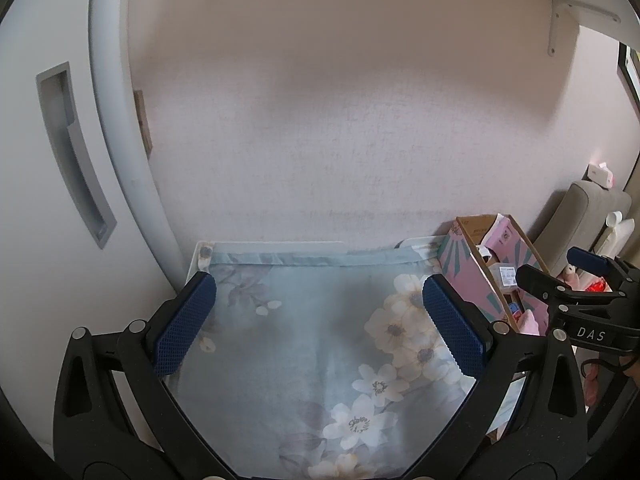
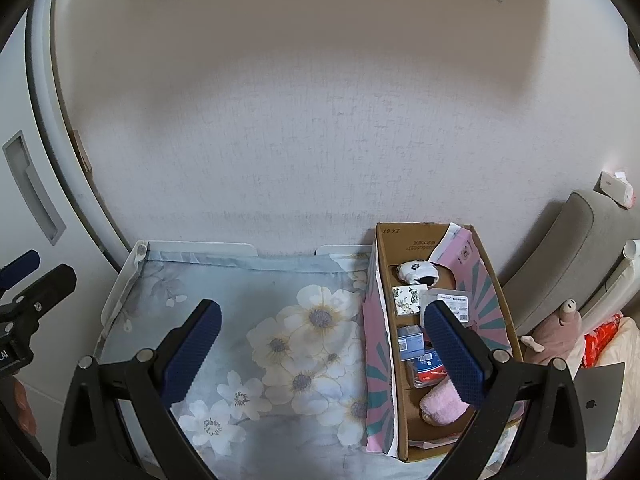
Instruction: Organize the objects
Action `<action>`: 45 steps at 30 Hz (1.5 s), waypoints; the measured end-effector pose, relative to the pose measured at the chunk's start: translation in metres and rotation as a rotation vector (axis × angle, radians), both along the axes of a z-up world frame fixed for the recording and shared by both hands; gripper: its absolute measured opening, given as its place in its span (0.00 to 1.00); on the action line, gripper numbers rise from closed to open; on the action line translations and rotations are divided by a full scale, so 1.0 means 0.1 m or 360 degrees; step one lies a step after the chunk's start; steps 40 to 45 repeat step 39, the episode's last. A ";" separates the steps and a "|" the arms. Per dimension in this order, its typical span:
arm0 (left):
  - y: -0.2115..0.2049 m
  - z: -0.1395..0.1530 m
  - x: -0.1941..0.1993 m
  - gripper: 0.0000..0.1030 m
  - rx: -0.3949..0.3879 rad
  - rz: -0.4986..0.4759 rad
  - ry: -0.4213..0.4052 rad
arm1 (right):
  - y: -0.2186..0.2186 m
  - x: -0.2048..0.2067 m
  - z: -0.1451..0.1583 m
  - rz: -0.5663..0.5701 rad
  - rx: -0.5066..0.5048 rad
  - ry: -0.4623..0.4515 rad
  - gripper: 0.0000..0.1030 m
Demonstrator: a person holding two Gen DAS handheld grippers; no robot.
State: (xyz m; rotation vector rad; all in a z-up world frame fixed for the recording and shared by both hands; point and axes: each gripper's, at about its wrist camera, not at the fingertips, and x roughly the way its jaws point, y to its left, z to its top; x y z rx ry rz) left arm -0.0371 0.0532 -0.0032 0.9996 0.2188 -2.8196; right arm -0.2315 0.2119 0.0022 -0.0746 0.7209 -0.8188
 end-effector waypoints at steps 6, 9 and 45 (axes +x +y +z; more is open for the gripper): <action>0.01 -0.01 0.01 1.00 -0.0002 0.0008 -0.0009 | -0.01 0.00 -0.01 0.0010 0.0003 0.0002 0.98; 0.01 -0.01 0.00 1.00 -0.0002 0.0009 -0.0008 | -0.02 0.01 -0.02 0.0016 0.0004 0.0001 0.98; 0.21 0.07 0.07 1.00 -0.0216 0.0001 0.0108 | 0.00 0.08 -0.02 0.0060 0.0004 -0.0021 0.98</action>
